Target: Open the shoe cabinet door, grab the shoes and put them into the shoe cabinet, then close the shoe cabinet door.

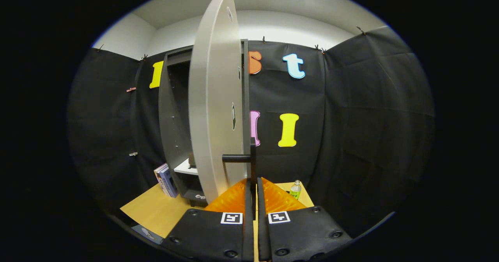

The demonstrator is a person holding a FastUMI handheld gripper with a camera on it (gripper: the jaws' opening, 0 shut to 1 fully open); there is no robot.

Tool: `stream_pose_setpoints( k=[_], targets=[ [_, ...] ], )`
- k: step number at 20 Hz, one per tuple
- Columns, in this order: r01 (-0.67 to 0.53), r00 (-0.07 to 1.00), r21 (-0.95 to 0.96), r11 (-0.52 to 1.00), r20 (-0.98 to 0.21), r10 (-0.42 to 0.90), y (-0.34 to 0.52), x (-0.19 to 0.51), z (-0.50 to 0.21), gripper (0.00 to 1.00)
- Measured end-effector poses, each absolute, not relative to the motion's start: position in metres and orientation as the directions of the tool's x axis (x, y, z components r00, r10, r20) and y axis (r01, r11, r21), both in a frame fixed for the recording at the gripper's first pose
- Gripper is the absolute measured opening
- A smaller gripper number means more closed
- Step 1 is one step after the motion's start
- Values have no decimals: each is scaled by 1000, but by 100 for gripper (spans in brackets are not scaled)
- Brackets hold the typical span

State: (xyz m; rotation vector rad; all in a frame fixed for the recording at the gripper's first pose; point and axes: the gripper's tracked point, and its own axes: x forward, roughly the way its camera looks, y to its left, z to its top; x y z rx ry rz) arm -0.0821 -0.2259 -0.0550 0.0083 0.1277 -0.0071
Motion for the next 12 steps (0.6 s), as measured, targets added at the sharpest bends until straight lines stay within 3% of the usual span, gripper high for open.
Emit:
stream_pose_setpoints(
  k=[8, 12],
  targets=[
    [-57, 996, 6, 998, -75, 57, -202, -122, -48, 10],
    [-169, 975, 29, 985, -138, 171, -146, -124, -81, 9]
  ],
)
